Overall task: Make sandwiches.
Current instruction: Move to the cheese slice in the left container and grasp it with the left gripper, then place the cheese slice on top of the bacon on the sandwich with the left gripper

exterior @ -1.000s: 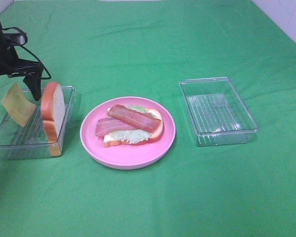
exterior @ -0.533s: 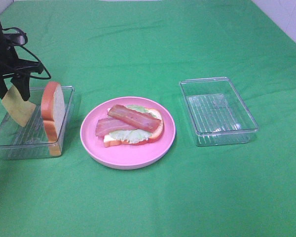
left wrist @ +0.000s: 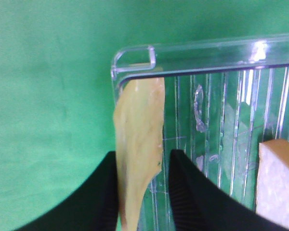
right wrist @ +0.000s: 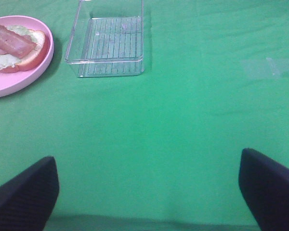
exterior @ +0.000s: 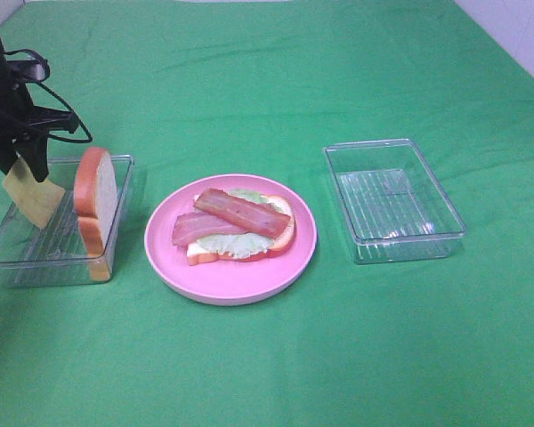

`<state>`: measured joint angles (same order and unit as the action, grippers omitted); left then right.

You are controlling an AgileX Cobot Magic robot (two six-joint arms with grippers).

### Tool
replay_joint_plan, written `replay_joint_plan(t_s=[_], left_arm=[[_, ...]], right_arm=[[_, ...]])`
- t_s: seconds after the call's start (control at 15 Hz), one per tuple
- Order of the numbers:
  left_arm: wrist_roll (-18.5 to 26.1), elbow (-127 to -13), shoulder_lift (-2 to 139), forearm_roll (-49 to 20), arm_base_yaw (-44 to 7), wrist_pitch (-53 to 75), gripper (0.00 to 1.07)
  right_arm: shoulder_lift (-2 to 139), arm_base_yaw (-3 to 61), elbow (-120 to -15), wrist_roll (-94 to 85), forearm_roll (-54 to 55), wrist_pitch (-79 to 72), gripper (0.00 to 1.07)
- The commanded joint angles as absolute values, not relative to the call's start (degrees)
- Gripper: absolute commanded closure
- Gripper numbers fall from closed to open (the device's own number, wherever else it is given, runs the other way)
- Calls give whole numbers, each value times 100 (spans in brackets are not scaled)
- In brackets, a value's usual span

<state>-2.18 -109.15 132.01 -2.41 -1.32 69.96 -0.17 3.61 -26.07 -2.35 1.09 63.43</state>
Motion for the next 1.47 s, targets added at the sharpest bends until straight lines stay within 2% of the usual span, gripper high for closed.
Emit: replay_joint_plan(t_s=[0.07, 0.47, 0.73, 1.07, 1.13, 1.47], left_arm=[[-235, -10869, 13212, -258, -138, 7575, 107], [-223, -10869, 13132, -304, -138, 7575, 107], [-201, -10869, 12015, -453, -183, 7563, 107], [-92, -11213, 11041, -453, -676, 7546, 107], [-97, -11637, 10938, -521, -888, 7546, 107], [-74, -12405, 10966, -1759, -1702, 7322, 107]], right_arm=[[-201, 344, -2590, -281, 115, 6308, 11], [-201, 344, -2590, -281, 115, 6308, 11], [-201, 344, -2590, -281, 115, 6308, 11], [-201, 344, -2590, -281, 115, 6308, 11], [-201, 344, -2590, -281, 115, 6308, 11], [-201, 344, -2590, -281, 115, 6308, 11]])
